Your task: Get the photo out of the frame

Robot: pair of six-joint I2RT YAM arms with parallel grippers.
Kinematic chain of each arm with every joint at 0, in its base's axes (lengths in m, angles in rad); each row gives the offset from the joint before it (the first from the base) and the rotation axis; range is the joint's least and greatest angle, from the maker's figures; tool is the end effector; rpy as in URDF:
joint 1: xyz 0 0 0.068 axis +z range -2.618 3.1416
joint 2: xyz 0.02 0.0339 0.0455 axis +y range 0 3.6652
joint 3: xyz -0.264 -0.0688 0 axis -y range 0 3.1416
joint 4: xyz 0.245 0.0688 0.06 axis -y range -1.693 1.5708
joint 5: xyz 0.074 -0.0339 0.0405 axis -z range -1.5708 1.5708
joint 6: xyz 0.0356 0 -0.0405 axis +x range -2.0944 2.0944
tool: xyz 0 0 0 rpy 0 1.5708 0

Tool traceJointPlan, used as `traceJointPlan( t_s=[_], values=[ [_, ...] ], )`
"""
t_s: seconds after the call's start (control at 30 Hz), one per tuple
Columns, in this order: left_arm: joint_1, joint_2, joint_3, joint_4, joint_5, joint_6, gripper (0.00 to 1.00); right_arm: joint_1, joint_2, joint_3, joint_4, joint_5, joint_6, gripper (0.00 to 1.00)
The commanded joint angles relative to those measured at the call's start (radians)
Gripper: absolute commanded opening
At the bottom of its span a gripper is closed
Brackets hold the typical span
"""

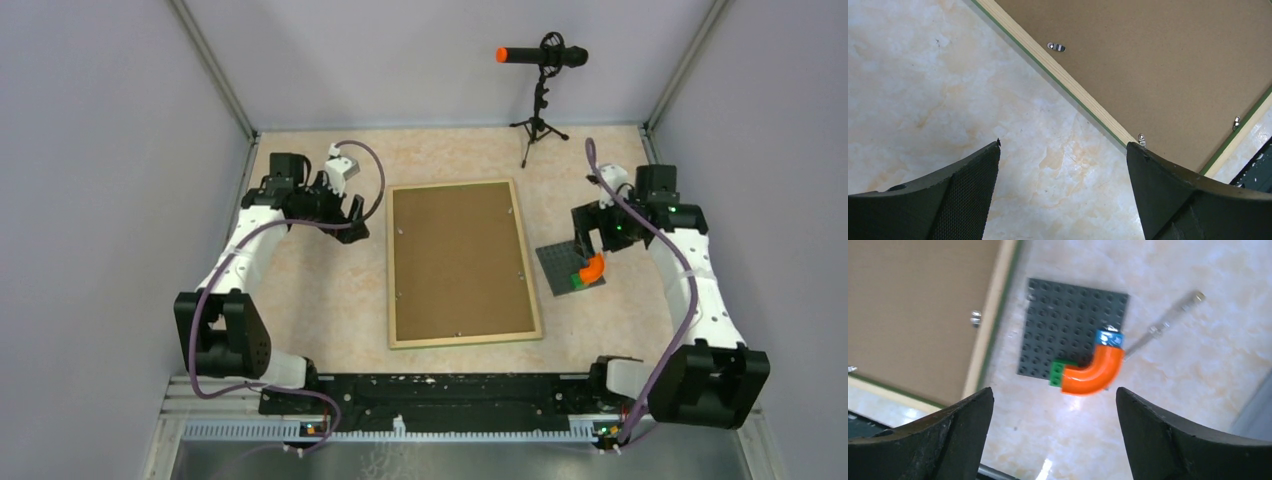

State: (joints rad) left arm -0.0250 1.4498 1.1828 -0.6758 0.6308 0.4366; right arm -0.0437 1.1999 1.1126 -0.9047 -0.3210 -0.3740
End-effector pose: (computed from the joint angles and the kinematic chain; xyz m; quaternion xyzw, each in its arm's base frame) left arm 0.3000 -0.0285 0.2857 0.3001 0.8583 -0.2288 0.3477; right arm 0.2328 0.0011 0.3077 -0.2005 0.9257 0.0914 0.3073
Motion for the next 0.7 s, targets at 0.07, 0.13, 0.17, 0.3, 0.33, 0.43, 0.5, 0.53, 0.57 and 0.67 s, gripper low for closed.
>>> traceJointPlan(
  t_s=[0.07, 0.13, 0.17, 0.3, 0.33, 0.43, 0.5, 0.53, 0.57, 0.67],
  values=[
    [-0.051, -0.015, 0.006, -0.045, -0.008, -0.017, 0.99, -0.243, -0.014, -0.065, -0.007, 0.072, -0.148, 0.93],
    [-0.074, -0.007, 0.018, -0.064, -0.026, -0.029, 0.99, -0.318, 0.001, -0.093, 0.008, 0.054, -0.191, 0.93],
    [-0.084, -0.005, 0.019, -0.067, -0.031, -0.033, 0.99, -0.354, 0.013, -0.102, 0.012, 0.042, -0.223, 0.92],
    [-0.104, -0.001, 0.009, -0.07, -0.042, -0.052, 0.99, -0.48, 0.07, -0.118, -0.001, -0.019, -0.321, 0.89],
    [-0.106, 0.001, 0.008, -0.076, -0.044, -0.053, 0.99, -0.499, 0.081, -0.124, -0.004, -0.027, -0.344, 0.87],
    [-0.113, 0.012, 0.015, -0.093, -0.061, -0.054, 0.99, -0.54, 0.09, -0.171, 0.0, -0.032, -0.398, 0.84],
    [-0.113, 0.019, 0.016, -0.092, -0.066, -0.061, 0.99, -0.545, 0.091, -0.206, 0.016, -0.023, -0.416, 0.83],
    [-0.114, 0.02, 0.015, -0.088, -0.065, -0.066, 0.99, -0.545, 0.096, -0.219, 0.032, -0.019, -0.416, 0.81],
    [-0.116, 0.021, 0.013, -0.084, -0.063, -0.071, 0.99, -0.545, 0.099, -0.225, 0.055, -0.015, -0.408, 0.8],
    [-0.121, 0.023, 0.014, -0.079, -0.064, -0.074, 0.99, -0.545, 0.134, -0.203, 0.126, -0.012, -0.352, 0.77]
  ],
)
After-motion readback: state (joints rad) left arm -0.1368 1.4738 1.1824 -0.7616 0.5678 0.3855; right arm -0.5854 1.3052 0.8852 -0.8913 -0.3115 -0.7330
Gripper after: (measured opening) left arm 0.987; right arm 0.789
